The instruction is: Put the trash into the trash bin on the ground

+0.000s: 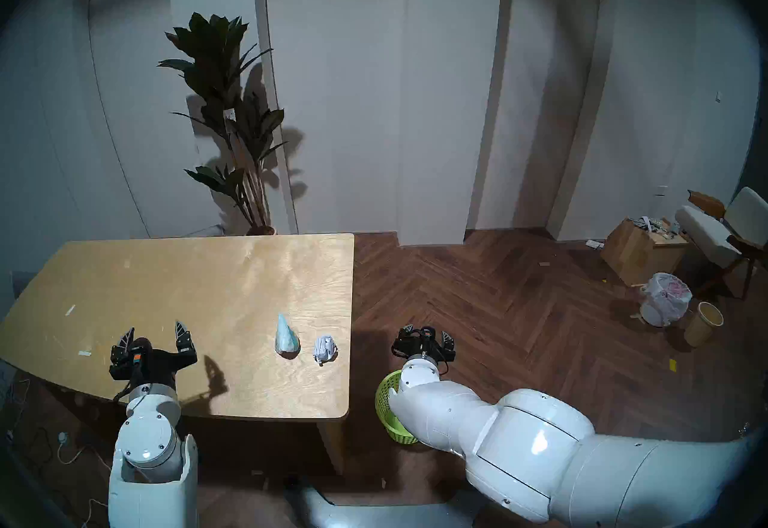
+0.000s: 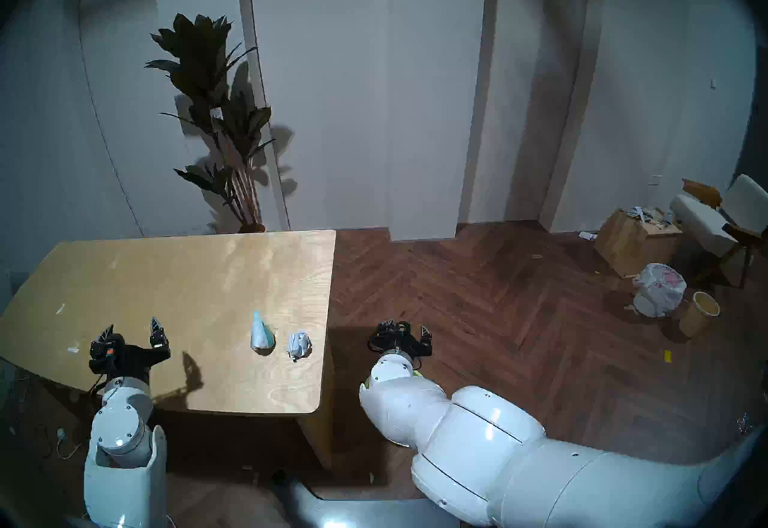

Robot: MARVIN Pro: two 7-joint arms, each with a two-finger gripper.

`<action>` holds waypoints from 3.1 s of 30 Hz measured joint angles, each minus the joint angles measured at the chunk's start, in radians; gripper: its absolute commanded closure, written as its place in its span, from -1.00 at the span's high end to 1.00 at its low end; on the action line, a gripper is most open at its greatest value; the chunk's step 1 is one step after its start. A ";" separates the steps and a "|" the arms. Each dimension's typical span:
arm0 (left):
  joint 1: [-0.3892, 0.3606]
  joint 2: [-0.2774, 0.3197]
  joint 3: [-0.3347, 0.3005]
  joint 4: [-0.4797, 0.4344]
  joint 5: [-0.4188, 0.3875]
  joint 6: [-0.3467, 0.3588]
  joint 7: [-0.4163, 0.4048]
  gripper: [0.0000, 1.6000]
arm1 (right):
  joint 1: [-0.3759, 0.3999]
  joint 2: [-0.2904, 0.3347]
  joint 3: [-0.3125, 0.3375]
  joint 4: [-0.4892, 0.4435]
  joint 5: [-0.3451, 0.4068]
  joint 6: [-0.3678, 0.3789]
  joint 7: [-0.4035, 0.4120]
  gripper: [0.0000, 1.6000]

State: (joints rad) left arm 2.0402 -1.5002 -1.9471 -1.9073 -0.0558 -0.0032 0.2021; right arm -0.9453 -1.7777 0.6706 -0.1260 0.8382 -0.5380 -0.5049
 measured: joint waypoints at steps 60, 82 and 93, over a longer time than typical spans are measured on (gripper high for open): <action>-0.104 0.035 0.310 -0.009 0.064 0.089 -0.148 1.00 | 0.022 0.540 0.023 0.030 -0.032 -0.360 -0.111 1.00; -0.139 0.071 0.331 -0.008 0.093 0.183 -0.194 1.00 | -0.123 0.485 -0.028 -0.023 -0.062 -0.408 0.006 1.00; -0.151 0.083 0.332 -0.008 0.102 0.219 -0.210 1.00 | -0.172 0.492 -0.040 -0.041 -0.071 -0.410 0.043 1.00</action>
State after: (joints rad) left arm 1.8893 -1.4170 -1.6154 -1.9152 0.0467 0.2160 -0.0075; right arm -1.1174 -1.2859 0.6305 -0.1673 0.7671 -0.9478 -0.4623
